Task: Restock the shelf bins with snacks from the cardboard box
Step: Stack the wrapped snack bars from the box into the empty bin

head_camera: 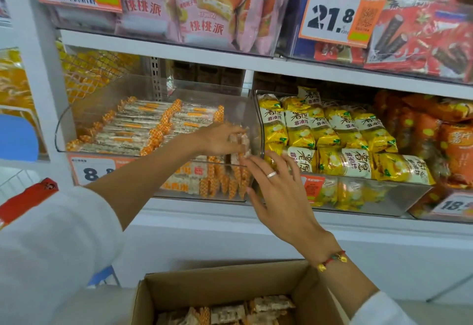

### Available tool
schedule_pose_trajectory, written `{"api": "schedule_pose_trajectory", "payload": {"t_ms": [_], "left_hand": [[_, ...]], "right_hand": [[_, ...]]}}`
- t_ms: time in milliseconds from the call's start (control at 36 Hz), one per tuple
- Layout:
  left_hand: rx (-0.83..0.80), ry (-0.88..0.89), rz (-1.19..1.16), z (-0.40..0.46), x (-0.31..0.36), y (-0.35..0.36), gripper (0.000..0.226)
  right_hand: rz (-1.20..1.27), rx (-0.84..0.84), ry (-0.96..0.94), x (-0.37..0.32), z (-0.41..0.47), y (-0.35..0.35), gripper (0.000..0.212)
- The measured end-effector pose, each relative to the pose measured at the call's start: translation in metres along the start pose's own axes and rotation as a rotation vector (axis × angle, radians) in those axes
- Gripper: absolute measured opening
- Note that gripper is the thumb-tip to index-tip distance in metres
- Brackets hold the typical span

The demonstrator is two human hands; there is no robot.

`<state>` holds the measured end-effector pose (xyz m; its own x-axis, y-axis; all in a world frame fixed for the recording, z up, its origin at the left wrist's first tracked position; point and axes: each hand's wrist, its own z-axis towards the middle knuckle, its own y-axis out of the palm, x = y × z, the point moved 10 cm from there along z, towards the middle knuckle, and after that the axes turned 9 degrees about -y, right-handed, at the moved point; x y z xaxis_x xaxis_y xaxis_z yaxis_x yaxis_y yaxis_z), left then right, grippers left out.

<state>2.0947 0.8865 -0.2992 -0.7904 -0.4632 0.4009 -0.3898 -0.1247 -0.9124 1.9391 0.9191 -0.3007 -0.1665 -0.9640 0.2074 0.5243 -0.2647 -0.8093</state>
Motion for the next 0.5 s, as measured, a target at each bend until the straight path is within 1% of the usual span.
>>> {"api": "schedule_pose_trajectory", "payload": {"t_ms": [56, 139, 194, 250, 278, 333, 389, 444, 500], "left_hand": [[-0.018, -0.042, 0.027, -0.001, 0.000, -0.002, 0.061], [-0.042, -0.068, 0.089, -0.004, 0.006, -0.003, 0.060], [-0.060, -0.069, 0.111, -0.008, 0.007, -0.001, 0.056], [-0.021, -0.058, 0.100, -0.015, 0.007, -0.002, 0.049], [0.031, -0.044, 0.070, -0.021, 0.007, -0.003, 0.047], [0.163, -0.026, -0.072, -0.040, 0.008, -0.003, 0.042], [0.400, 0.006, -0.181, -0.068, 0.006, -0.006, 0.035], [0.590, 0.095, -0.278, -0.104, 0.007, 0.002, 0.029], [0.695, 0.207, -0.382, -0.140, 0.011, 0.021, 0.025]], "right_hand": [[0.071, 0.038, -0.010, 0.001, -0.003, -0.006, 0.048], [0.175, 0.135, -0.006, 0.004, -0.018, -0.023, 0.039], [0.191, 0.177, 0.011, 0.009, -0.036, -0.031, 0.032], [0.192, 0.176, 0.037, 0.015, -0.057, -0.033, 0.028], [0.194, 0.164, 0.055, 0.018, -0.067, -0.031, 0.027], [0.225, 0.118, 0.104, 0.021, -0.092, -0.020, 0.028], [0.268, 0.046, 0.145, 0.019, -0.117, -0.004, 0.031], [0.300, -0.038, 0.159, 0.014, -0.142, 0.015, 0.035], [0.326, -0.140, 0.172, 0.010, -0.167, 0.036, 0.038]]}}
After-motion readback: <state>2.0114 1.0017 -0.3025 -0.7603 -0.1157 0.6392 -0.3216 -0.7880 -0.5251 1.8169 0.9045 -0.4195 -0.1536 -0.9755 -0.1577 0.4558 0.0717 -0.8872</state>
